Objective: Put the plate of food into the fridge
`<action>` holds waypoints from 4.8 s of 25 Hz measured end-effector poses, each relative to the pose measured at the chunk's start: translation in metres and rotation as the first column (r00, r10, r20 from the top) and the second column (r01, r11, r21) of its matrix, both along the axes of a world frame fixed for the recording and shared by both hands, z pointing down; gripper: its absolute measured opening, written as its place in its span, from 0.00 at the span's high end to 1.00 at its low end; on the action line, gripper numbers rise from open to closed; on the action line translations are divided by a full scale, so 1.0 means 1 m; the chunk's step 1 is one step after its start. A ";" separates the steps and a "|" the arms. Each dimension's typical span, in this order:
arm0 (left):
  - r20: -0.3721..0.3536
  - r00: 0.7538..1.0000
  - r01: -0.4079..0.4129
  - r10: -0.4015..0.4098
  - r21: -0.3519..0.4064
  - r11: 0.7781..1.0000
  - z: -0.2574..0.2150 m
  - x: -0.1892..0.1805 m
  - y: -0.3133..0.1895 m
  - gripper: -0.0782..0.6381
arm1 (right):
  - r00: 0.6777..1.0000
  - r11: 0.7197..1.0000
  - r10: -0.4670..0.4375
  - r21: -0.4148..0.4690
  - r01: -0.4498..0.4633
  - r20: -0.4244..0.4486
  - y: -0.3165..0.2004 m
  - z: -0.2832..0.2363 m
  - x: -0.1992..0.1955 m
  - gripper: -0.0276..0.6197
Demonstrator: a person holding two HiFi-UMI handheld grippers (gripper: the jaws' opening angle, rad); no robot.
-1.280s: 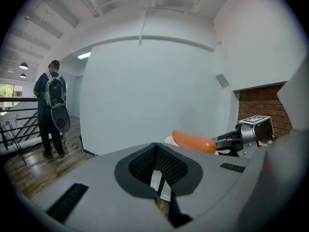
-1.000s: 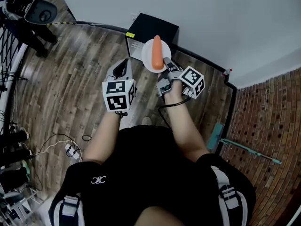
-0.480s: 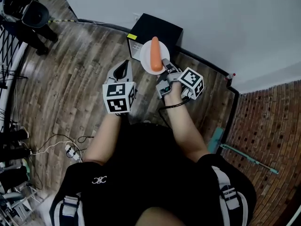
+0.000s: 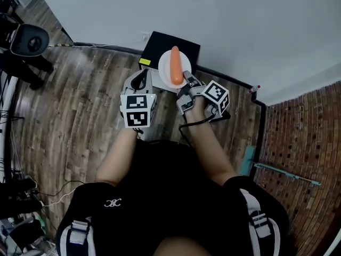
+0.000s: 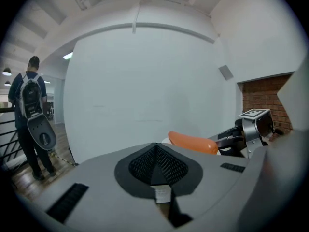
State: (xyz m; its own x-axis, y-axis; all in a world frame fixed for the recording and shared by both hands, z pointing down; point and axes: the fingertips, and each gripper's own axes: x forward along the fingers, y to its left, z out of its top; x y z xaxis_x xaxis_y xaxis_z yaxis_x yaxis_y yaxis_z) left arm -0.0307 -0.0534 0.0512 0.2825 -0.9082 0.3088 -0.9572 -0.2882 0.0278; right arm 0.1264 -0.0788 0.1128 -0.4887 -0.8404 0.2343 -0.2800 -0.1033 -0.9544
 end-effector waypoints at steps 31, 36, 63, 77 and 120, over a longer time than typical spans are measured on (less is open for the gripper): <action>-0.112 0.993 -0.055 0.041 -0.126 0.990 0.139 -0.064 -0.107 0.90 | 0.995 0.997 -0.052 -0.058 0.048 -0.085 -0.057 0.129 -0.050 0.90; -0.083 0.996 -0.040 0.031 -0.102 0.994 0.232 -0.052 -0.131 0.90 | 0.990 0.995 -0.096 -0.034 0.093 -0.100 -0.069 0.217 -0.043 0.90; -0.134 0.987 -0.090 0.085 -0.033 0.995 0.595 -0.066 -0.238 0.90 | 0.997 0.993 0.068 -0.092 -0.072 -0.044 -0.139 0.711 -0.056 0.90; -0.110 0.983 -0.155 0.148 -0.058 0.986 0.618 -0.058 -0.217 0.90 | 0.975 0.972 0.215 -0.080 -0.219 -0.065 -0.215 0.780 -0.008 0.90; 0.051 0.983 -0.166 0.174 -0.136 0.977 0.647 -0.055 -0.213 0.90 | 0.752 0.975 0.130 -0.054 -0.215 -0.646 -0.311 0.824 0.024 0.90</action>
